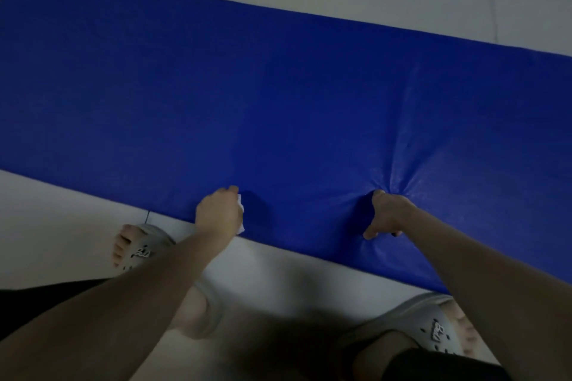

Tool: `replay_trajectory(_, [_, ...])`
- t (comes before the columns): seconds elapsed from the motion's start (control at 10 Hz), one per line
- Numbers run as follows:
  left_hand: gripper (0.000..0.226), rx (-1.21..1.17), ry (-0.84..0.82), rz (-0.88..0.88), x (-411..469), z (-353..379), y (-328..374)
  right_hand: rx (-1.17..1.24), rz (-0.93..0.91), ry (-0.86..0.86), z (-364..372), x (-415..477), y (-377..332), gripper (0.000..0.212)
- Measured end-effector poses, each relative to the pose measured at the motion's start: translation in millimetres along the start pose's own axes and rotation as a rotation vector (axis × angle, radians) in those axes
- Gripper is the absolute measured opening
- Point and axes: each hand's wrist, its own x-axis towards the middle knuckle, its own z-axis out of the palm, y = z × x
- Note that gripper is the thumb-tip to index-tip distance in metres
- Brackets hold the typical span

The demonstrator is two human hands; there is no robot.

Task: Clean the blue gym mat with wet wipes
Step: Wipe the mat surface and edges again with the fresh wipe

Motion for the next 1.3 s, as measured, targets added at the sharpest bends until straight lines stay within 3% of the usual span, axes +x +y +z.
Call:
replay_trajectory(0.1, [0.010,-0.095,0.040,0.033,-14.6,7.8,29.8,0.006,0.001,-0.023,-1.4,0.8,-0.9,0.083])
replay_trajectory(0.2, [0.015,-0.155,0.012,0.139,-33.4,21.1,78.0,0.093,0.010,-0.090,-3.5,3.1,3.7,0.066])
replay_trajectory(0.3, [0.009,-0.152,-0.027,0.268,-52.8,39.6,129.9,0.168,0.000,-0.093,-3.0,5.1,11.5,0.046])
replay_trajectory(0.4, [0.010,-0.227,-0.114,0.490,-78.1,58.7,178.7,0.179,-0.002,-0.074,-1.3,5.7,12.0,0.042])
replay_trajectory(0.5, [0.011,-0.097,-0.169,0.696,-85.8,67.2,194.8,0.140,0.005,-0.055,1.0,6.4,9.7,0.048])
replay_trajectory(0.6, [0.013,0.079,-0.147,0.830,-67.8,57.6,161.9,0.141,0.005,-0.059,0.3,6.6,7.0,0.052])
replay_trajectory(0.7, [0.012,0.134,-0.108,0.734,-47.1,40.0,109.9,0.149,0.007,-0.055,-1.3,7.4,5.1,0.053])
replay_trajectory(0.9, [0.019,0.076,-0.002,0.260,-14.7,12.6,9.2,0.129,0.035,-0.032,2.0,8.4,5.4,0.047])
replay_trajectory(1.1, [0.023,-0.209,0.032,-0.295,-14.6,11.1,-28.8,0.105,0.056,0.074,14.5,-9.1,-1.5,0.072])
replay_trajectory(1.2, [0.043,-0.564,-0.096,-0.610,-11.1,24.1,-16.6,0.132,0.074,0.103,24.3,-26.3,-15.7,0.078])
replay_trajectory(1.3, [0.065,-1.348,0.070,-1.041,6.5,14.4,-5.9,0.331,0.040,0.113,39.2,-43.4,-30.0,0.068])
